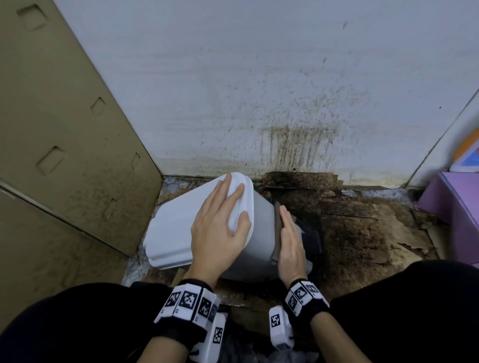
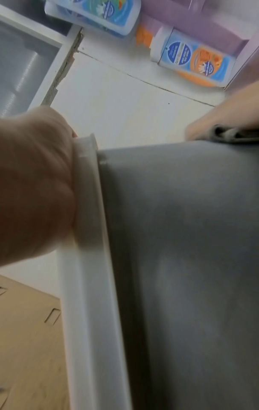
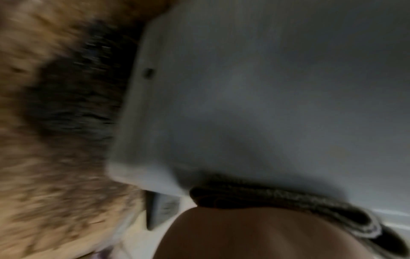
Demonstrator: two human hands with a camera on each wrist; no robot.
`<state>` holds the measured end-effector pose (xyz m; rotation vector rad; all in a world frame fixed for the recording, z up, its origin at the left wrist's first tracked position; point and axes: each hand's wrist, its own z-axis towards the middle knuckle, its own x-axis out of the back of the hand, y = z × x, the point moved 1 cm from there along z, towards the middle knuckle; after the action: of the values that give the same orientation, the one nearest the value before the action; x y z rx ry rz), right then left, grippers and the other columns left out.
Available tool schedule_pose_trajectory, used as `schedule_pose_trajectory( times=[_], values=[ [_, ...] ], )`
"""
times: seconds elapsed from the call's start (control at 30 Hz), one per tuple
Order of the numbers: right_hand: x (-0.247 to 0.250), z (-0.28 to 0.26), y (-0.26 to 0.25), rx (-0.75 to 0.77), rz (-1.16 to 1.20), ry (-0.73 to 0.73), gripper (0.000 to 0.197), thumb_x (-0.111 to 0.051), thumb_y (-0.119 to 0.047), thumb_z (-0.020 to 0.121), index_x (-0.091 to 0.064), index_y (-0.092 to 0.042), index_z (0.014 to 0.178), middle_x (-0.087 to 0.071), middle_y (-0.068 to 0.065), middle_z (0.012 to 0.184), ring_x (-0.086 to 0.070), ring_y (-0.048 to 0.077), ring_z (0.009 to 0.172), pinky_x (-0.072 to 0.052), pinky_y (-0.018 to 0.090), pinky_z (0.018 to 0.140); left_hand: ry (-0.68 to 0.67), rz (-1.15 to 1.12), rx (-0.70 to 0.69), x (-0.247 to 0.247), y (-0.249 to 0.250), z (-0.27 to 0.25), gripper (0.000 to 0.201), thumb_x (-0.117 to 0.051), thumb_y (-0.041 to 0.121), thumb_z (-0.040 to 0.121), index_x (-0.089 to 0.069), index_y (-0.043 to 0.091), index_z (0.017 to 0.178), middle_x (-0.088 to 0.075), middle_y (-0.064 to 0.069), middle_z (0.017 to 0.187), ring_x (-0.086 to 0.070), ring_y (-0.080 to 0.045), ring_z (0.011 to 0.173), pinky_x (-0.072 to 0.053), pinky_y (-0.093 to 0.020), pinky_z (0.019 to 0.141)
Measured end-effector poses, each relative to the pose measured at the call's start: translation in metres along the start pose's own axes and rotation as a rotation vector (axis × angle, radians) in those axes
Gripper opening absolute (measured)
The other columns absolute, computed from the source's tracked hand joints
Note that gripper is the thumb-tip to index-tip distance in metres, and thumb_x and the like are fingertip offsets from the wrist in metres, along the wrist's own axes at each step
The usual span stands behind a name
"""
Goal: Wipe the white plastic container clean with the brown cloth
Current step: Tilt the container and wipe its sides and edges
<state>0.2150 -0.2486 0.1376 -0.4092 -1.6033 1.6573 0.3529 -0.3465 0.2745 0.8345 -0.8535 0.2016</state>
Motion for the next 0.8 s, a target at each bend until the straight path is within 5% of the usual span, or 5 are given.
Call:
schedule_pose_trajectory(
  times=[0.07,0.23,0.53,0.63,0.8],
  values=[
    [0.006,-0.007,0.020,-0.067,-0.025,0.031,0.048,-0.021,-0.031,0.107,-0.029,-0.032,0.155,-0.028,-0.014,0.164,-0.021,0.002,0.153,-0.015,0.032,0.127,0.001,0.000,-0.001,0.002,-0.001,-0.001,0.055,-0.042,0.043,0.094,-0.053,0.033,0.147,-0.031,0.015,0.165,-0.030,-0.007,0.151,-0.038,-0.035,0.116],
    [0.005,-0.009,0.024,-0.153,-0.029,0.023,0.053,-0.022,-0.035,0.105,-0.031,-0.028,0.157,-0.026,-0.011,0.165,-0.015,-0.007,0.150,-0.007,0.009,0.119,0.011,0.014,0.023,0.006,-0.006,-0.001,0.055,-0.041,0.044,0.093,-0.052,0.037,0.146,-0.032,0.019,0.164,-0.032,-0.005,0.149,-0.035,-0.028,0.111],
    [-0.017,-0.003,-0.014,-0.265,0.023,0.096,0.063,-0.016,-0.037,0.099,-0.030,-0.020,0.158,-0.024,-0.007,0.166,-0.014,-0.009,0.145,-0.004,0.011,0.119,0.037,-0.009,0.041,0.007,-0.006,0.001,0.056,-0.041,0.042,0.091,-0.055,0.035,0.145,-0.034,0.018,0.163,-0.033,-0.006,0.149,-0.040,-0.036,0.113],
    [-0.028,-0.005,-0.044,-0.209,0.082,0.072,0.062,-0.015,-0.038,0.100,-0.028,-0.024,0.159,-0.020,-0.014,0.165,-0.011,-0.011,0.148,-0.006,0.023,0.126,0.045,-0.002,0.041,0.007,-0.006,0.000,0.056,-0.041,0.042,0.091,-0.056,0.034,0.144,-0.035,0.016,0.163,-0.034,-0.006,0.149,-0.041,-0.036,0.111],
    [-0.040,0.002,-0.081,-0.074,0.059,-0.045,0.059,-0.011,-0.043,0.103,-0.020,-0.031,0.160,-0.013,-0.024,0.165,-0.002,-0.016,0.148,-0.002,0.017,0.122,0.043,0.001,0.041,0.008,-0.006,-0.002,0.056,-0.040,0.043,0.091,-0.054,0.035,0.145,-0.033,0.017,0.163,-0.032,-0.006,0.150,-0.042,-0.038,0.112]
  ],
)
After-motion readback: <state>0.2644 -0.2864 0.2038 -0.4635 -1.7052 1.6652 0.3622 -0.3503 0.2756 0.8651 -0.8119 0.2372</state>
